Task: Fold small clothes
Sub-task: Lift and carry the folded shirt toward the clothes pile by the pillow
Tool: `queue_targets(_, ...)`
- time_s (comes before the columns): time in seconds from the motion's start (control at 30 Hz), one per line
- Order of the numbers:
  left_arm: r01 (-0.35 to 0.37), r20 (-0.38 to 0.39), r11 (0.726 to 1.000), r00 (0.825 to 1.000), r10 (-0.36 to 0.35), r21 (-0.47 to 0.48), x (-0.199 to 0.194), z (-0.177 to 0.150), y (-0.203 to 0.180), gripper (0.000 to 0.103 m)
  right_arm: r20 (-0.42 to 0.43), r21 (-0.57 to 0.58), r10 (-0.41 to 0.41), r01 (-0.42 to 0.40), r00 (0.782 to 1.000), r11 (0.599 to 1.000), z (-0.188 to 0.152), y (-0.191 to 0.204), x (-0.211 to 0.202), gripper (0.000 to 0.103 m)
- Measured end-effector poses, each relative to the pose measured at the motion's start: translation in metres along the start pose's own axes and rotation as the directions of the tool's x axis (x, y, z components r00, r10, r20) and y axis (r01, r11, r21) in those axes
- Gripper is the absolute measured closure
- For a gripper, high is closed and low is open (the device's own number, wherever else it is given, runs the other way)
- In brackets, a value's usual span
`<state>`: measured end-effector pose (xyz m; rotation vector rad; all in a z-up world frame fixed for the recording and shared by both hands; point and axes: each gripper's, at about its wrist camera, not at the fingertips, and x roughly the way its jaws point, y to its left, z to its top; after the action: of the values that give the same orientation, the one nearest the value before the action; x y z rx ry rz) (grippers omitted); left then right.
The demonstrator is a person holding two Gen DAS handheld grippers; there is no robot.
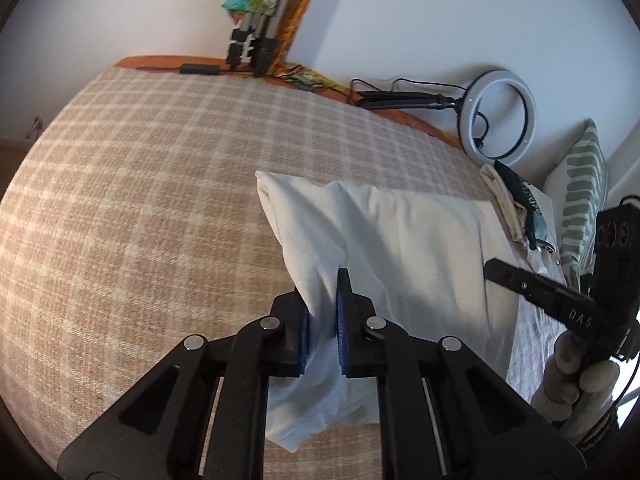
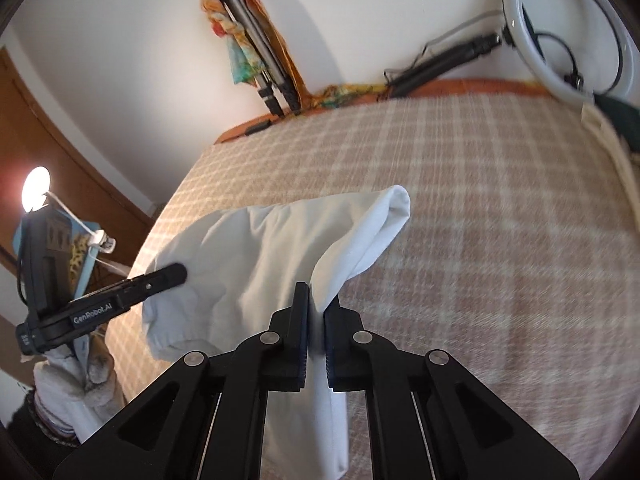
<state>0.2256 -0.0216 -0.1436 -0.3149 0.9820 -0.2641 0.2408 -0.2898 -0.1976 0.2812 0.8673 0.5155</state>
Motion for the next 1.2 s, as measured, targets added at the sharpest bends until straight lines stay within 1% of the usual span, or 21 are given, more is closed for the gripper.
queue_targets(0.13, 0.031, 0.013, 0.999, 0.999, -0.032, 0.035, 0.003, 0.005, -0.029, 0.094, 0.029, -0.023, -0.024, 0.025, 0.999, 0.999, 0.011, -0.007, -0.022, 0.098)
queue_targets(0.27, 0.069, 0.018, 0.995, 0.997, -0.07, 0.071, 0.013, 0.013, -0.064, 0.094, 0.056, -0.048, -0.08, 0.083, 0.995, 0.995, 0.019, -0.023, -0.047, 0.098)
queue_targets(0.4, 0.108, 0.016, 0.989, 0.994, -0.111, 0.103, 0.033, 0.014, -0.096, 0.094, 0.083, -0.051, -0.123, 0.127, 0.989, 0.991, 0.027, -0.043, -0.07, 0.098)
queue_targets(0.57, 0.146, 0.027, 0.977, 0.988, -0.152, 0.158, 0.061, 0.013, -0.132, 0.094, 0.125, -0.045, -0.184, 0.191, 0.975, 0.981, 0.042, -0.076, -0.105, 0.098)
queue_targets(0.63, 0.159, 0.033, 0.97, 0.985, -0.168, 0.184, 0.073, 0.013, -0.147, 0.094, 0.145, -0.039, -0.212, 0.219, 0.967, 0.975, 0.049, -0.088, -0.116, 0.098)
queue_targets(0.7, 0.173, 0.035, 0.963, 0.982, -0.184, 0.205, 0.082, 0.022, -0.17, 0.094, 0.163, -0.026, -0.237, 0.244, 0.958, 0.969, 0.056, -0.104, -0.128, 0.098)
queue_targets(0.87, 0.202, 0.035, 0.945, 0.975, -0.218, 0.259, 0.109, 0.039, -0.233, 0.094, 0.205, 0.02, -0.297, 0.3, 0.933, 0.954, 0.068, -0.15, -0.16, 0.098)
queue_targets(1.03, 0.22, 0.037, 0.926, 0.969, -0.242, 0.307, 0.137, 0.049, -0.287, 0.094, 0.234, 0.076, -0.349, 0.341, 0.907, 0.937, 0.081, -0.198, -0.185, 0.098)
queue_targets(1.1, 0.223, 0.036, 0.921, 0.968, -0.246, 0.318, 0.15, 0.054, -0.309, 0.094, 0.243, 0.084, -0.377, 0.368, 0.894, 0.926, 0.087, -0.216, -0.194, 0.098)
queue_targets(1.2, 0.226, 0.039, 0.915, 0.967, -0.253, 0.334, 0.165, 0.059, -0.336, 0.095, 0.267, 0.081, -0.421, 0.415, 0.867, 0.906, 0.094, -0.237, -0.206, 0.098)
